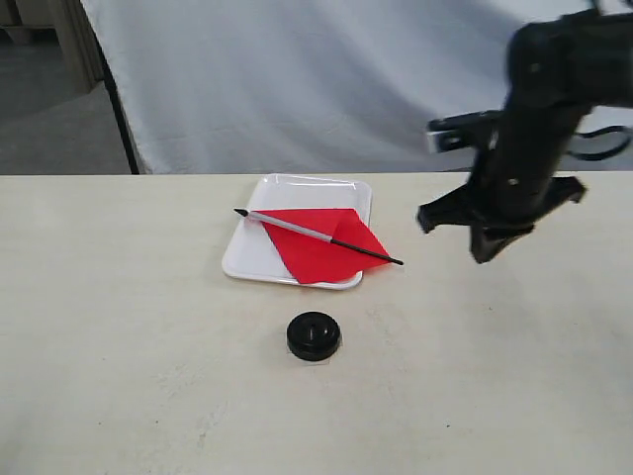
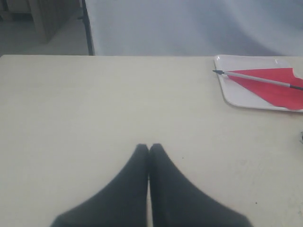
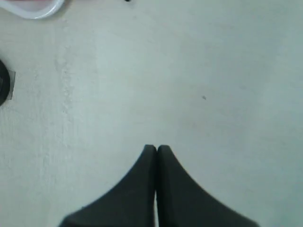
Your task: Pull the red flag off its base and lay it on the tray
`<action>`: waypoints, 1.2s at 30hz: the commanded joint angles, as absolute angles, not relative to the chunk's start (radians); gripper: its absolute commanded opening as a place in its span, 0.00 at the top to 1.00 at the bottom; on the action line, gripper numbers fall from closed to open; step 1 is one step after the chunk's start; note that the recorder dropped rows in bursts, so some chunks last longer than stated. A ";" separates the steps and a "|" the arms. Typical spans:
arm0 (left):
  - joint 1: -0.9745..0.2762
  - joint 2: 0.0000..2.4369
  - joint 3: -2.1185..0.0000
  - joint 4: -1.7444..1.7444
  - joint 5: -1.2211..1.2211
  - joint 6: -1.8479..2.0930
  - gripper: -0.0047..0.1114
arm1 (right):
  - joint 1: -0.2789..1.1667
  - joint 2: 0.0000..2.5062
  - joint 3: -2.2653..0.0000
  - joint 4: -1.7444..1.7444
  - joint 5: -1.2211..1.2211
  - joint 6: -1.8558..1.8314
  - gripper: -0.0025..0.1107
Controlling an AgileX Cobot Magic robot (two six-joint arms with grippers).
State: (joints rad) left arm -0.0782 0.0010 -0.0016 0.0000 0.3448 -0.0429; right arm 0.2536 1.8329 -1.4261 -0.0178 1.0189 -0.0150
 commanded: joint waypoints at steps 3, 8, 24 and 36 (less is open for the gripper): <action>-0.085 0.000 0.000 0.000 0.343 -0.042 0.96 | 0.055 1.425 -1.121 0.030 0.883 0.000 0.98; -0.085 0.000 0.000 0.000 0.343 -0.042 0.96 | -0.071 1.158 -0.963 0.030 0.855 0.000 0.98; -0.085 0.000 0.000 0.000 0.343 -0.042 0.96 | -0.096 0.515 -0.599 -0.025 0.555 -0.015 0.98; -0.085 0.000 0.000 0.000 0.343 -0.042 0.96 | -0.049 0.000 -0.361 0.000 0.272 -0.013 0.98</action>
